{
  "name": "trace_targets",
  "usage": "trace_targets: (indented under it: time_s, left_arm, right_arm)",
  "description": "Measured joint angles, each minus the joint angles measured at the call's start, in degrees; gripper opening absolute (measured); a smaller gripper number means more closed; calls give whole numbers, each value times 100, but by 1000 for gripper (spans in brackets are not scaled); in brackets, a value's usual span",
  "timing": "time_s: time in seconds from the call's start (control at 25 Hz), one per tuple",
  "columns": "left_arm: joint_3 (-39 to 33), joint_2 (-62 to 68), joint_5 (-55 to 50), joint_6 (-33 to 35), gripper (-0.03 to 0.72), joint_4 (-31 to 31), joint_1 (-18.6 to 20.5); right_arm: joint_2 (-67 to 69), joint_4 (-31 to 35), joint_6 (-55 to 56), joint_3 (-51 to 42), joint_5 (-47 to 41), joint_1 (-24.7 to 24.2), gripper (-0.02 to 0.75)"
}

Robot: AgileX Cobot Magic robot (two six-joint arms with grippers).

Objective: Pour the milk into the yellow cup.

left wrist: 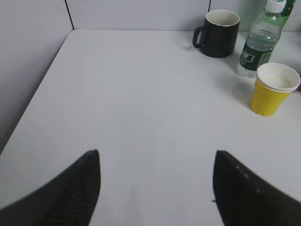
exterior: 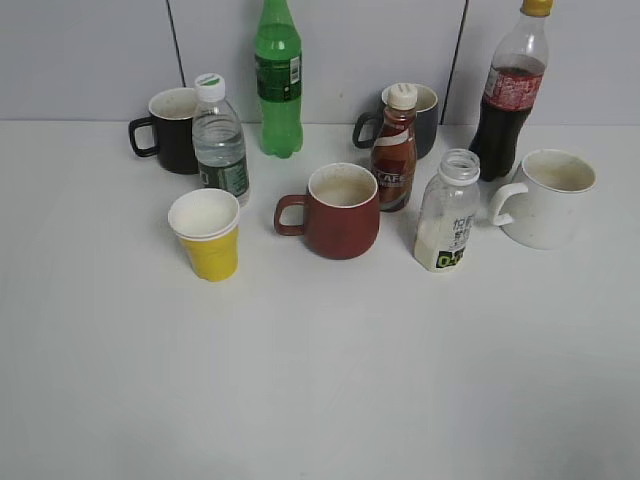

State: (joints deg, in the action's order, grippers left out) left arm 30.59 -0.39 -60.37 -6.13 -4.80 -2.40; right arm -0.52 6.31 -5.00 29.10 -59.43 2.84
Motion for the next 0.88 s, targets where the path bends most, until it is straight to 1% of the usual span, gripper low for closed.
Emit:
trace_targets:
  time_s: [0.08,0.2,0.88]
  left_arm:
    - [0,0,0,0,568,0,0]
    - [0,0,0,0,568,0,0]
    - [0,0,0,0,568,0,0]
  right_arm:
    - [0,-323,188,0,0,0,545]
    - [0,-508,324,0,0,0,545]
    - [0,-555,375,0,0,0,545]
